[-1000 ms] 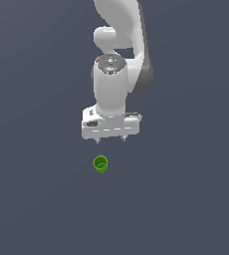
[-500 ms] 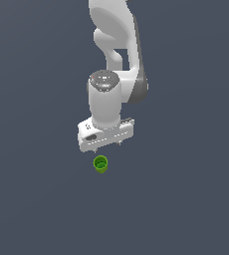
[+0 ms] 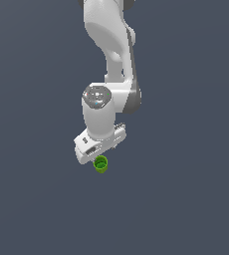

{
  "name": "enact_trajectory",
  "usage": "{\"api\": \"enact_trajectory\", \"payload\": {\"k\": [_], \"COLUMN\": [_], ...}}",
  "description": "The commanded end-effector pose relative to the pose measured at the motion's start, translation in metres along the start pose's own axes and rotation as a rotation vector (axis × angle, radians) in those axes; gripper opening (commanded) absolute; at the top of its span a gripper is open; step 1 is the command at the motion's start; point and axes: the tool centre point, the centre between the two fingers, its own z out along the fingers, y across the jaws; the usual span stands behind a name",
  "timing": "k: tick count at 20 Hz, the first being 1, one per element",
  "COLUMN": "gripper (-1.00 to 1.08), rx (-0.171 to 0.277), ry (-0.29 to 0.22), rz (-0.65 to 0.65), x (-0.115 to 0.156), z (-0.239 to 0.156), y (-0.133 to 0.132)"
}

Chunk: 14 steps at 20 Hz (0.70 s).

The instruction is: Pick up the object and move it to a goal position.

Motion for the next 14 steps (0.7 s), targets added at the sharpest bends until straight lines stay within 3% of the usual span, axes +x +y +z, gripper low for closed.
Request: {"api": "enact_trajectory", "payload": {"k": [1,14], "gripper": [1.00,1.00], "rx": [0.005,0.023], "ry": [-0.003,-0.007], "rz": [-0.060,-0.229], "x": [0.000,-0.002], "z": [0.008,0.031], "y": [0.005,0.017]}}
